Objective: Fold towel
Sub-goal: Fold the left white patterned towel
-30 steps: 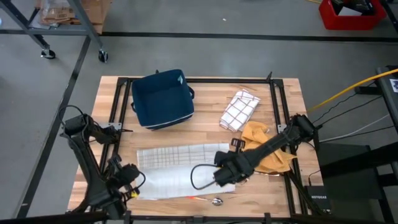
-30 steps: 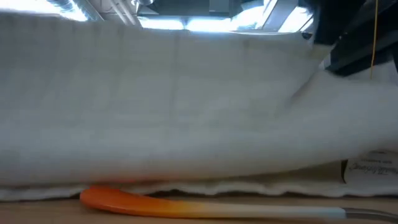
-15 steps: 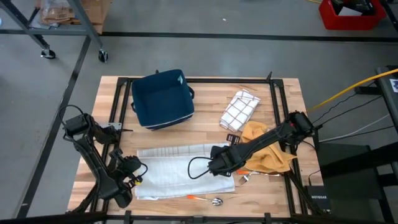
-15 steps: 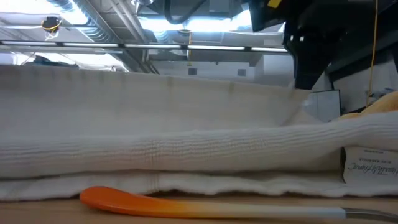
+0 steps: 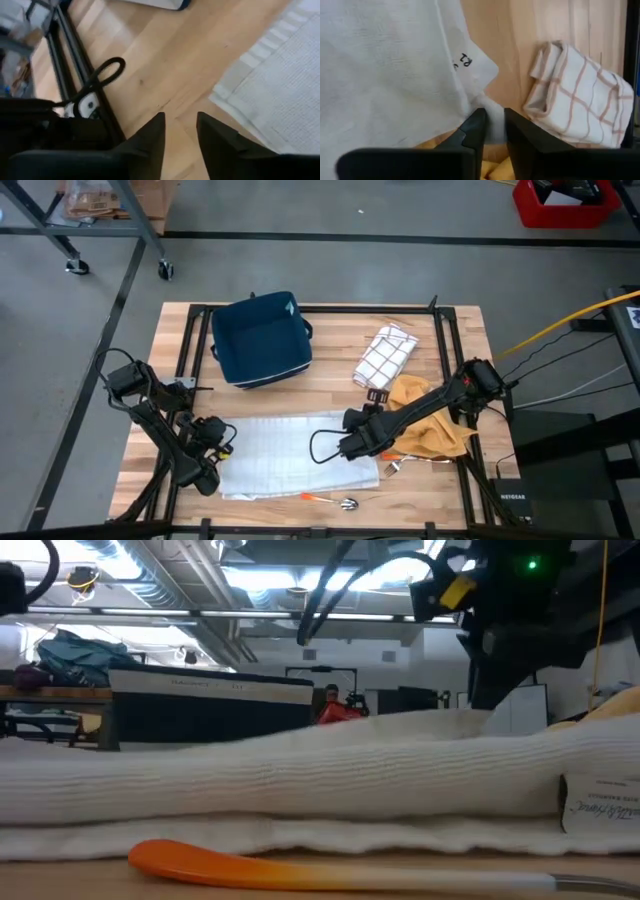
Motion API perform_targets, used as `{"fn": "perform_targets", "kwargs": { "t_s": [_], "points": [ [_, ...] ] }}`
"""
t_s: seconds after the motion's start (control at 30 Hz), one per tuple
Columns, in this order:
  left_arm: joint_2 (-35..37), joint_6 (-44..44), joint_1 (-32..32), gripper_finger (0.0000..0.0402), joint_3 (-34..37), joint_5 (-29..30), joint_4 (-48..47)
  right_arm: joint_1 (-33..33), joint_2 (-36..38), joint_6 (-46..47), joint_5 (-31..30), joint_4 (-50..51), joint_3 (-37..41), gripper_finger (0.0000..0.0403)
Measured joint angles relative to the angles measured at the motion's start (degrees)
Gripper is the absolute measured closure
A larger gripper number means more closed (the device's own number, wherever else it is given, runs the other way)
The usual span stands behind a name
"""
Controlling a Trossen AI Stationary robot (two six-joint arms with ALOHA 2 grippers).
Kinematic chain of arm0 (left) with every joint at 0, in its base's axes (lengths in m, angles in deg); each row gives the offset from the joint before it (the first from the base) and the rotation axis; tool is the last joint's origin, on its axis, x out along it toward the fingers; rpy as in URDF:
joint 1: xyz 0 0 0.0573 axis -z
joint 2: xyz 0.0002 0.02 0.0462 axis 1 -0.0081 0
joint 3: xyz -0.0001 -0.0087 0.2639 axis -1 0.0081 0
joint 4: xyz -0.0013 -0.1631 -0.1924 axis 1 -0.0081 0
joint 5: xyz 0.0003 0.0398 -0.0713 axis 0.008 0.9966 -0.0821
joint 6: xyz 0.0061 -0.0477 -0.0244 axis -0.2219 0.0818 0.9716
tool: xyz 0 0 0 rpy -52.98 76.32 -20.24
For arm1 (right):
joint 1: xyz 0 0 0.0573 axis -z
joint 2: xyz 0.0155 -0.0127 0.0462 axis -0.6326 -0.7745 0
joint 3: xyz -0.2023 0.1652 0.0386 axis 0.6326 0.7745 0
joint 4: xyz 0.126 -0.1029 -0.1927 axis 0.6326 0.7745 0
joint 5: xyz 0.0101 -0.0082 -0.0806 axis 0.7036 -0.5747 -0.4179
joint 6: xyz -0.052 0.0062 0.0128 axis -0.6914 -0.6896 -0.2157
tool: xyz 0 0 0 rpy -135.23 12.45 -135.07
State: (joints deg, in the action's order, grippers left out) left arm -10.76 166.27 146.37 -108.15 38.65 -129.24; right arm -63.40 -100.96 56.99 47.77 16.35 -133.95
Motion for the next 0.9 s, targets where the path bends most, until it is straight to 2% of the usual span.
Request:
{"fn": "perform_targets", "kwargs": {
  "t_s": [0.2,0.33,0.47,0.53,0.63,0.77,0.9],
  "points": [
    [0.0,1.1,-0.8,0.0279,0.2,0.0,2.3,0.3,0.0,0.4,-0.5,0.1,1.0,0.0266],
    [0.1,0.2,-0.8,0.0286,0.2,0.1,2.7,0.3,0.0,0.1,-3.9,0.9,1.0,0.0228],
    [0.1,0.2,-0.9,0.0294,0.2,1.5,2.5,1.6,0.0,0.0,-8.0,1.4,1.0,0.0208],
    [0.1,0.2,-1.1,0.0298,-0.1,1.8,2.6,3.0,0.0,0.3,-7.6,1.4,0.4,0.0206],
    [0.1,-1.3,-1.3,0.0303,-1.4,1.9,2.6,5.0,0.0,2.3,-0.5,1.0,-1.7,0.0206],
    [0.5,-6.0,-1.5,0.0310,-4.6,2.0,2.5,7.1,0.0,6.6,14.1,0.1,-4.4,0.0212],
    [1.4,-13.4,-1.5,0.0316,-8.5,2.0,2.6,7.3,0.0,10.4,29.1,-6.4,-5.2,0.0216]
  ]
}}
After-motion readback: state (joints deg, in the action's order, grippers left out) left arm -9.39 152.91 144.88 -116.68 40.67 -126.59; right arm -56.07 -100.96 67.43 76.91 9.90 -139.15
